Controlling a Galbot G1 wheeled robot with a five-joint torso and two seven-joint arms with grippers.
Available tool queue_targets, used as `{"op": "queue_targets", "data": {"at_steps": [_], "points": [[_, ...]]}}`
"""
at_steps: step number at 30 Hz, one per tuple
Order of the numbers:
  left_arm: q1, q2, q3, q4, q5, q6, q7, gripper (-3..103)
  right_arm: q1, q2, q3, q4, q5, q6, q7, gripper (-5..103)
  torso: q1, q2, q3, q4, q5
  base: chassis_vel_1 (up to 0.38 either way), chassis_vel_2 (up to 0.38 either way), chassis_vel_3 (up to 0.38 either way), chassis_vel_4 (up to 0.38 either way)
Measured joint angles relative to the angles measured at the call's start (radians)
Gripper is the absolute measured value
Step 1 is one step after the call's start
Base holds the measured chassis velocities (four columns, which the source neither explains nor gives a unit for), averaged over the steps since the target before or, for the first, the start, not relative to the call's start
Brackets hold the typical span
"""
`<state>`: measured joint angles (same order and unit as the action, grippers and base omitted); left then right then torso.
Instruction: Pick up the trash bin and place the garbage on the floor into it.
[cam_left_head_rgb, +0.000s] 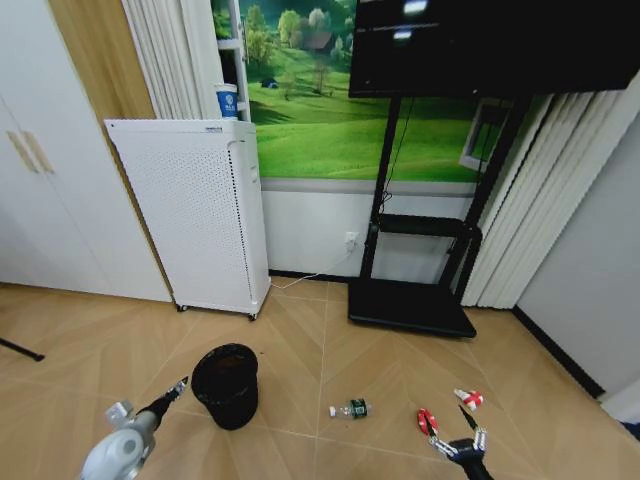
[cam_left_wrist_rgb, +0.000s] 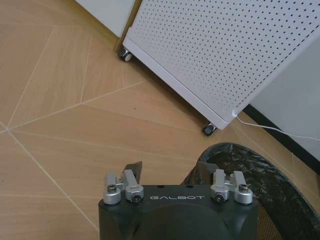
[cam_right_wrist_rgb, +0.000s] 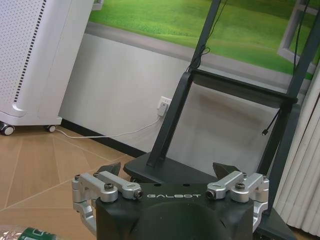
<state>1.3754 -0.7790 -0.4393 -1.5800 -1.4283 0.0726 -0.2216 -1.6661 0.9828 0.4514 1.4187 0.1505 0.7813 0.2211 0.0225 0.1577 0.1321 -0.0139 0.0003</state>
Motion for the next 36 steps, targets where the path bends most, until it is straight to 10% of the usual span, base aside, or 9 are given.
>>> {"op": "queue_targets", "data": {"at_steps": [10,36], "points": [[-0.009,0.056,0.000,-0.009,-0.015,0.020,-0.015,96,0.003,0.021,0.000,-0.028,-0.017,0.016,-0.008,100,0.000,0.000,0.000,0.0002,-0.0004,0.000,0.000,0.000,0.000],[-0.193,0.140,0.072,0.053,-0.146,0.185,-0.064,96,0.038,0.074,-0.036,-0.076,-0.053,0.017,-0.007,100,0.000,0.000,0.000,0.0003,-0.0002,0.000,0.000,0.000,0.000]]}}
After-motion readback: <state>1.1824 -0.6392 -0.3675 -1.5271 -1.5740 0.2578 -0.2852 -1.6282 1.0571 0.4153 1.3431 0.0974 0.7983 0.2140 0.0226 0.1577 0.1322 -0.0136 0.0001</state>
